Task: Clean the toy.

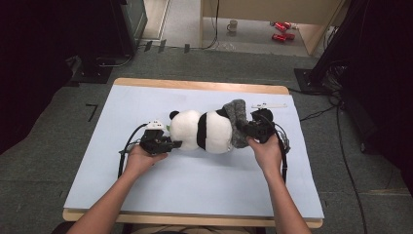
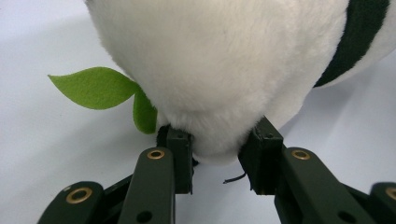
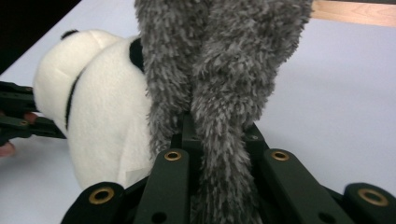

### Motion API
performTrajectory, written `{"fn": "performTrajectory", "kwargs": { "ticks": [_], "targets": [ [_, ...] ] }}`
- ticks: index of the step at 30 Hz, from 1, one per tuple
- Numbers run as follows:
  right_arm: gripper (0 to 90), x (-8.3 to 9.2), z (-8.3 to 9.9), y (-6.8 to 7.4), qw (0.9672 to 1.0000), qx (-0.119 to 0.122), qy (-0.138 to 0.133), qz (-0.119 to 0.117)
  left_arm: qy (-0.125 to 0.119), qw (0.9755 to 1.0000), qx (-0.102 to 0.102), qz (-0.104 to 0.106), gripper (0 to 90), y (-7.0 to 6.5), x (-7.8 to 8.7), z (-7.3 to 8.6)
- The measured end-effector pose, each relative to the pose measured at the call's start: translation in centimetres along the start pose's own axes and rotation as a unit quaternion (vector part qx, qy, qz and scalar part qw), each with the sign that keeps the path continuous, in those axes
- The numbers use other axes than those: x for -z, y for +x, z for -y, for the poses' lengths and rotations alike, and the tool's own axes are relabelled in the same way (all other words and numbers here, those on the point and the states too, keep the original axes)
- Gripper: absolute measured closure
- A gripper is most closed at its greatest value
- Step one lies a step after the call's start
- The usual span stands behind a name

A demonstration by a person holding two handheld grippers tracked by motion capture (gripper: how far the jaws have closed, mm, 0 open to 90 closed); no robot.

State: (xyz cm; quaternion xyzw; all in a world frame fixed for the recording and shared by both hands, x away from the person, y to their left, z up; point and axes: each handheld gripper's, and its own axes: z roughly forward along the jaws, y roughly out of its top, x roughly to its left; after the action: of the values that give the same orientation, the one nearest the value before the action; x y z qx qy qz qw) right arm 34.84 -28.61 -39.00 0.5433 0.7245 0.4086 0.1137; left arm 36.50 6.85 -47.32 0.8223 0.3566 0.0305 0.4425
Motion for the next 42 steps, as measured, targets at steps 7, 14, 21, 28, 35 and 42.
{"fn": "performTrajectory", "kwargs": {
  "ticks": [7,14,21,28,35,42],
  "targets": [
    [79.4,-1.5,1.5,-0.8,0.9995,0.009,0.020,0.020,0.001,1.0000,0.001,-0.001,67.7,0.0,0.0,0.0],
    [79.6,-4.5,3.9,-1.1,0.9956,0.002,0.088,0.033,0.004,1.0000,0.000,0.002,67.6,0.1,0.1,0.0],
    [79.2,-4.7,4.9,-2.0,0.9932,0.003,0.105,0.049,0.004,0.9996,0.022,0.016,67.5,0.6,0.0,-0.4],
    [79.1,-1.8,3.5,-2.3,0.9967,-0.014,0.059,0.054,0.005,0.9986,0.047,0.025,67.8,1.1,-0.1,-0.6],
    [79.1,2.9,0.8,-1.1,0.9991,-0.015,-0.023,0.034,0.006,0.9984,0.052,0.024,67.8,0.9,0.0,-0.7],
    [78.8,4.2,-1.1,2.9,0.9985,0.028,-0.047,-0.008,0.009,0.9986,0.051,0.015,67.8,0.5,0.2,-0.9]
  ]
}}
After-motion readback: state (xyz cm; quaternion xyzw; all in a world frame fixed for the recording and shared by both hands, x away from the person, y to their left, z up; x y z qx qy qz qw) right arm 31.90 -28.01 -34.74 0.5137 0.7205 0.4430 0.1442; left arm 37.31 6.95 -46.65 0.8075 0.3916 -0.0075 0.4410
